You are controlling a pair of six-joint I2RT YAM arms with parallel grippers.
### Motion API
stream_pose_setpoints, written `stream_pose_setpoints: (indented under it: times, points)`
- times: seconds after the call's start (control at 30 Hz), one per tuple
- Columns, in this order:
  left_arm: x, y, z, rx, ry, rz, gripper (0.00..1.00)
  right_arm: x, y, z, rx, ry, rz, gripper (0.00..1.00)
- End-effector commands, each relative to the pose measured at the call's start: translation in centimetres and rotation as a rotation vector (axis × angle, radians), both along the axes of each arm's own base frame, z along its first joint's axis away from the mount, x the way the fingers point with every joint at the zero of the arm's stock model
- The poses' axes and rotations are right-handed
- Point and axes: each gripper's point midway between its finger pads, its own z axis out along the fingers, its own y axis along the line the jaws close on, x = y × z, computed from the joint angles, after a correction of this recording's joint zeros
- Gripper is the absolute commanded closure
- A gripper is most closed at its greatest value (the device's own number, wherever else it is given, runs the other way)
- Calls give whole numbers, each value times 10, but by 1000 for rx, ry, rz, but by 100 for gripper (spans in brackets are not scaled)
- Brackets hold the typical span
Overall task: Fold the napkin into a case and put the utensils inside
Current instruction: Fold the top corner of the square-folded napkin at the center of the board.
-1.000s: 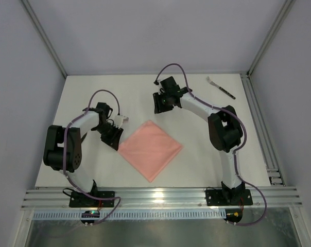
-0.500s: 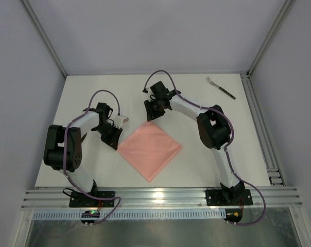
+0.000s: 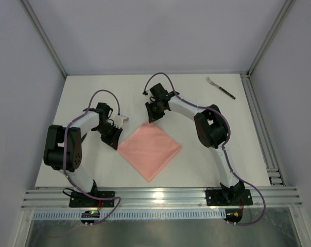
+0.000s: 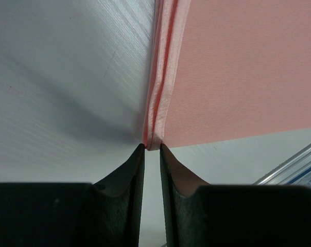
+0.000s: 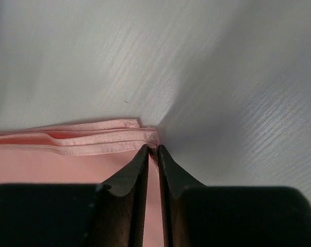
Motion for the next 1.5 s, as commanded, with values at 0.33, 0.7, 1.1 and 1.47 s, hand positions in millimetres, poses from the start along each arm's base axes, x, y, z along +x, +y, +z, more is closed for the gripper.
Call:
stream_pose_setpoints:
  times: [0.33, 0.7, 1.1, 1.47]
  points:
    - [1, -2, 0, -7, -10, -1, 80, 2, 7, 45, 25, -89, 8, 75]
    - [1, -3, 0, -9, -11, -5, 80, 3, 10, 66, 56, -146, 0, 69]
    - [1, -2, -1, -5, -8, -5, 81, 2, 22, 47, 88, -83, 23, 66]
    - [0, -1, -2, -3, -5, -3, 81, 2, 14, 13, 38, -24, 1, 66]
